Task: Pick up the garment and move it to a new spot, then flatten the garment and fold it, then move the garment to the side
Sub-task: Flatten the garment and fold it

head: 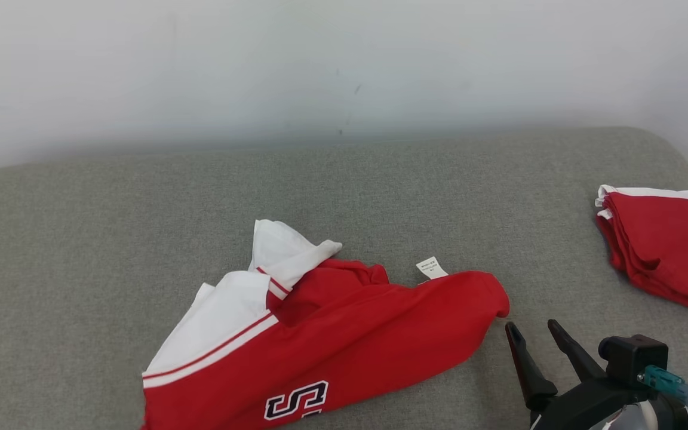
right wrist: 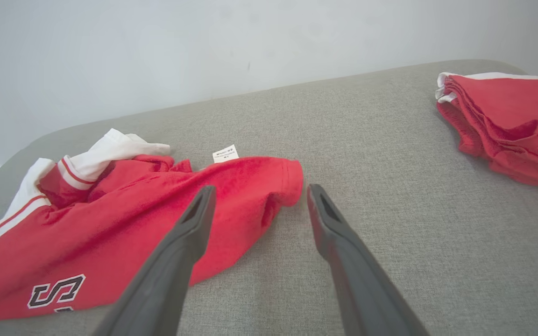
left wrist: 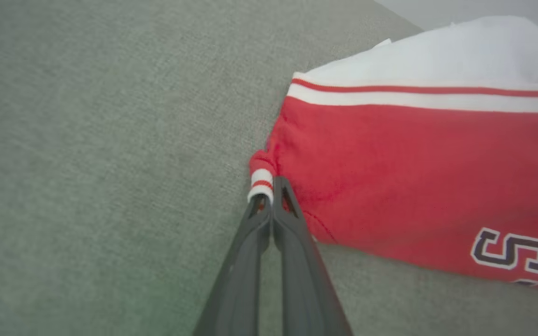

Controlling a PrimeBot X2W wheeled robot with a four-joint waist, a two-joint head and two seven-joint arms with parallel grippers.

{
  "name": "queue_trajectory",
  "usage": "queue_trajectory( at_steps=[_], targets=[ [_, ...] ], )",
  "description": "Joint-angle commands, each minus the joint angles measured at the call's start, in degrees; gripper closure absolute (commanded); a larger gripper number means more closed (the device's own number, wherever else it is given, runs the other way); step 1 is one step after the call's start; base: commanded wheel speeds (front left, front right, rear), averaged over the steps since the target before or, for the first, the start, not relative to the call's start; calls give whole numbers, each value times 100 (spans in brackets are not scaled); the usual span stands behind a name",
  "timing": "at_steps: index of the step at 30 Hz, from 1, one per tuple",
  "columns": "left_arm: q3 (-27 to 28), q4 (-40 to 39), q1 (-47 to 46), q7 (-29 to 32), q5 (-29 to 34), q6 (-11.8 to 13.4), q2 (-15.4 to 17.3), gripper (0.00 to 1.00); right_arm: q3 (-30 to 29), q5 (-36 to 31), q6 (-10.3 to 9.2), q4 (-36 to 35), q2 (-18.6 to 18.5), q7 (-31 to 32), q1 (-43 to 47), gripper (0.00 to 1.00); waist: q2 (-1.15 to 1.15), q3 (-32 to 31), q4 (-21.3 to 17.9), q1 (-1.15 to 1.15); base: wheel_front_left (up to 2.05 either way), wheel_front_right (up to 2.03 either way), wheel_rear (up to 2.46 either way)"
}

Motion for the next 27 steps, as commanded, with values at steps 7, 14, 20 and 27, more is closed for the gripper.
queue_trajectory(
  at_steps=[7,14,20,27],
  targets=[
    [-207,-206,215,271,17,-90,118,0,-255,-102,-10,-71,-54,257,92,0,0,-62,30,0,0,0,0],
    [-7,-1119,150,-51,181,-73,371,0,-349,-150,-10,-40,-53,624,-208,0,0,-99,55,0,0,0,0],
    [-45,-1739,43,-322,897,-25,634,0,356,-141,-10,318,-141,1121,-733,0,0,-67,123,0,0,0,0],
    [-78,-1905,145,-375,1118,-38,521,0,545,-334,-10,1072,-71,1538,-1137,0,0,13,296,0,0,0,0]
  ],
)
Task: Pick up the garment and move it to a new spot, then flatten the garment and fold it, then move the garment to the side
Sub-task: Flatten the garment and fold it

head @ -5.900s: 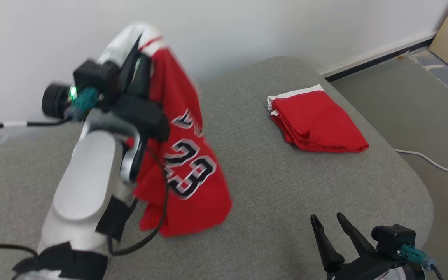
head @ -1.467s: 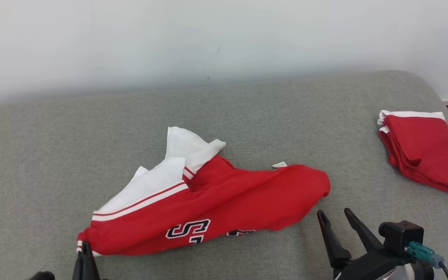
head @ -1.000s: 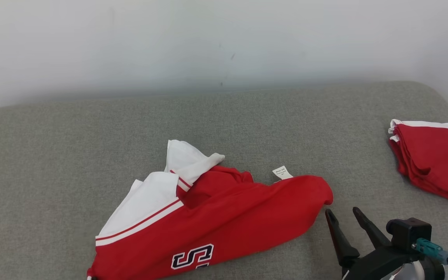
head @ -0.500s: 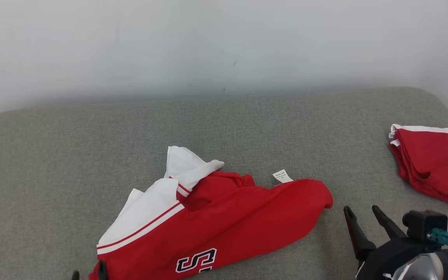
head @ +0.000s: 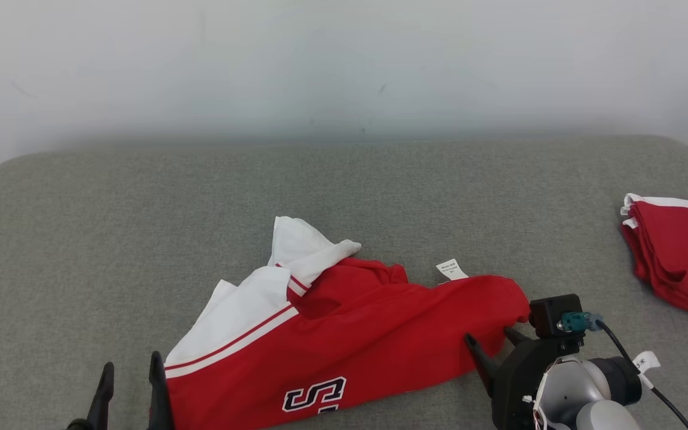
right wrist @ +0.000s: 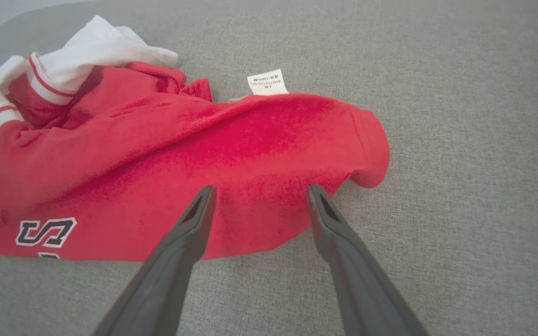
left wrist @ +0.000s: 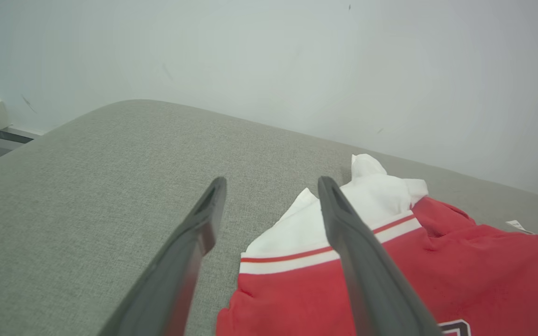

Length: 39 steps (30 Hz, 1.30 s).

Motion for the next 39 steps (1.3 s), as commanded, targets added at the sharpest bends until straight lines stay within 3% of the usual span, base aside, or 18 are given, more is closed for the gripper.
queue_trajectory(
  at_steps=[1,11,18,19,20,21,23,27,33,39],
  targets=[
    [5,-15,91,-53,21,-36,-25,0,-26,-73,-10,30,24,15,-63,0,0,35,71,0,0,0,0],
    [-10,9,87,-51,25,-80,-105,0,-967,-791,-10,558,163,-290,-196,0,0,92,302,0,0,0,0],
    [-27,-26,95,-38,27,-47,-59,0,-944,-423,-10,886,166,-403,-300,0,0,61,386,0,0,0,0],
    [-33,-49,89,-38,57,-51,-41,0,-919,-380,-10,936,169,-422,-322,21,0,60,395,0,0,0,0],
    [-44,-66,81,-33,79,-41,-21,0,-877,-319,-10,984,173,-414,-329,50,0,60,402,0,0,0,0],
    [-61,-70,74,-12,127,-14,12,0,-838,-275,-10,1012,177,-414,-323,63,0,63,407,0,0,0,0],
    [-113,-77,59,62,221,11,83,0,-804,-248,-10,1065,173,-439,-326,99,0,74,409,0,0,0,0],
    [-183,-167,68,218,469,96,336,0,-842,-270,-10,1047,173,-457,-207,100,0,88,371,0,0,0,0],
    [-115,-504,215,159,516,-97,658,0,-793,-215,-10,813,179,-549,-32,100,0,92,294,0,0,0,0],
    [170,-805,499,23,402,-138,765,0,-761,-15,-10,583,-120,-709,288,100,0,86,289,0,0,0,0]
  ],
)
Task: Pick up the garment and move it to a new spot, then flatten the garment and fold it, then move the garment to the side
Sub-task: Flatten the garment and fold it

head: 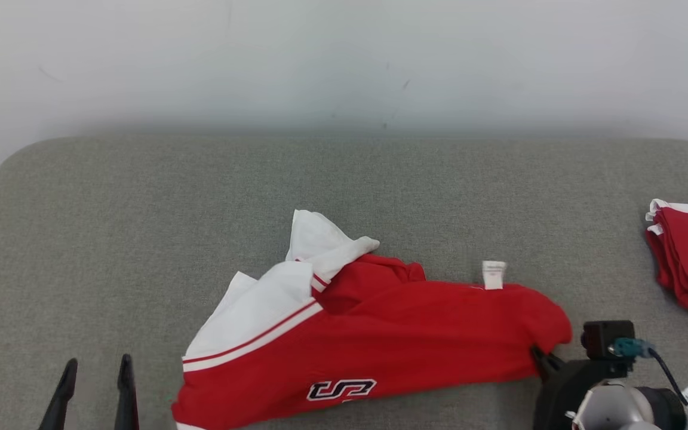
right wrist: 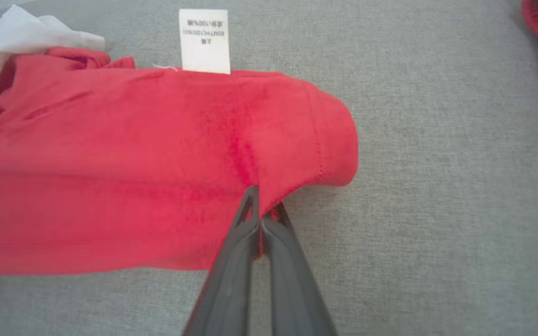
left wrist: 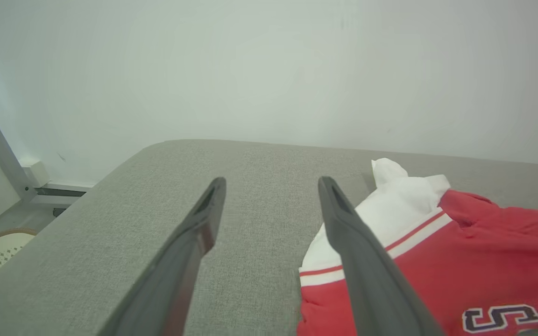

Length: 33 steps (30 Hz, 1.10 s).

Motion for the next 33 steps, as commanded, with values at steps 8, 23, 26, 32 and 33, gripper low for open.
queue_trajectory(
  at_steps=[8,23,26,32,33],
  targets=[
    [-43,-6,393,-27,-179,-56,-143,0,-103,-22,-10,-105,-528,-52,652,100,0,-21,109,0,0,0,0],
    [-876,738,-1085,1402,-333,-774,-68,0,-627,21,-10,-404,-459,230,1001,0,0,44,-71,0,0,0,0],
    [-1019,1247,-1673,1794,-381,-980,-61,0,-671,25,-10,-649,-468,281,937,0,0,125,-242,0,0,0,0],
    [-1240,2386,-2530,2223,-480,-1255,-290,0,-619,97,-10,-995,-498,349,786,0,0,358,-655,0,0,0,0],
    [-1283,2542,-2662,2279,-489,-1280,-326,0,-607,116,-10,-1027,-503,345,761,0,0,399,-716,0,0,0,0]
  ],
)
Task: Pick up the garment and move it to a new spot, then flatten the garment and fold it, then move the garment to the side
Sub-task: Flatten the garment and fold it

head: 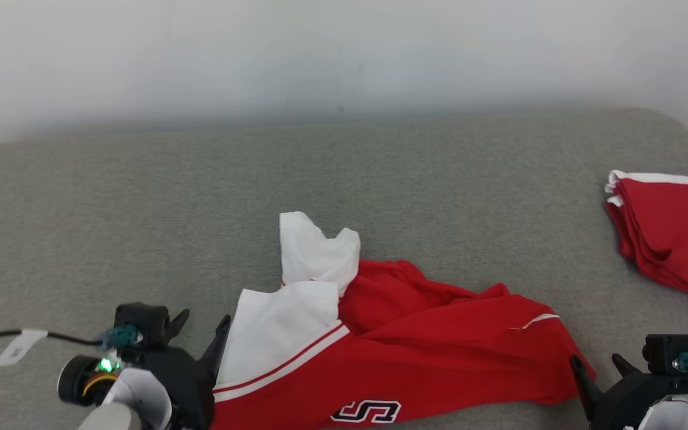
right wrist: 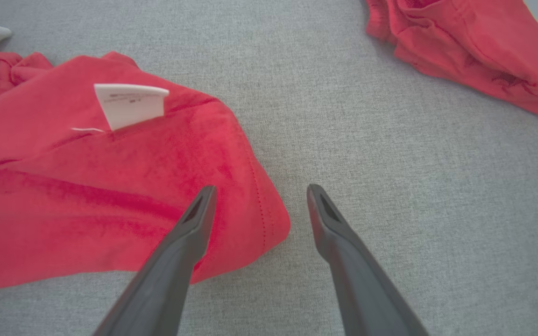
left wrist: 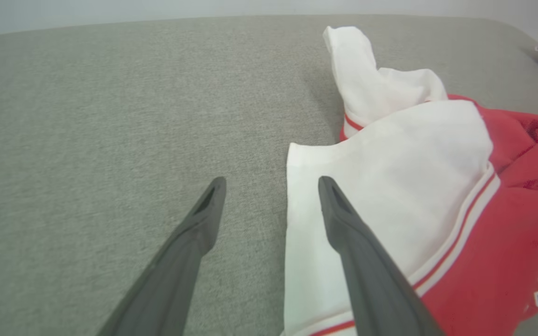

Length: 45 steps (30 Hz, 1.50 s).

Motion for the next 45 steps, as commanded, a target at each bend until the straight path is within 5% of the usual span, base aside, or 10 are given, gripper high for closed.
queue_trajectory(
  at_steps=[1,9,23,24,25,28,36,45],
  targets=[
    [-29,157,-217,28,-11,-27,-46,0,20,64,-10,-46,-15,-5,-55,0,0,226,-286,0,0,0,0],
    [-231,1187,-865,394,63,-83,-147,0,151,114,-10,-152,-29,-95,-105,0,0,346,-658,0,0,0,0],
    [-415,1672,-1119,447,131,-133,-142,0,228,46,-10,-254,77,-19,-63,0,0,220,-797,0,0,0,0],
    [-430,1698,-1151,443,136,-140,-157,7,244,41,-10,-279,78,-10,-76,0,0,219,-802,0,0,0,0],
    [-450,1739,-1173,440,141,-146,-168,26,257,33,-10,-300,83,15,-92,0,0,217,-810,0,0,0,0],
    [-486,1863,-1242,458,170,-140,-164,100,306,28,-10,-383,97,59,-114,0,0,221,-837,0,0,0,0],
    [-196,1841,-1128,173,-169,-137,-48,100,126,8,-10,-845,48,403,-104,0,0,220,-807,0,0,0,0],
    [357,1121,-700,131,-950,-269,230,100,-270,-126,-10,-1812,110,1842,-267,0,0,218,-679,0,0,0,0]
  ],
)
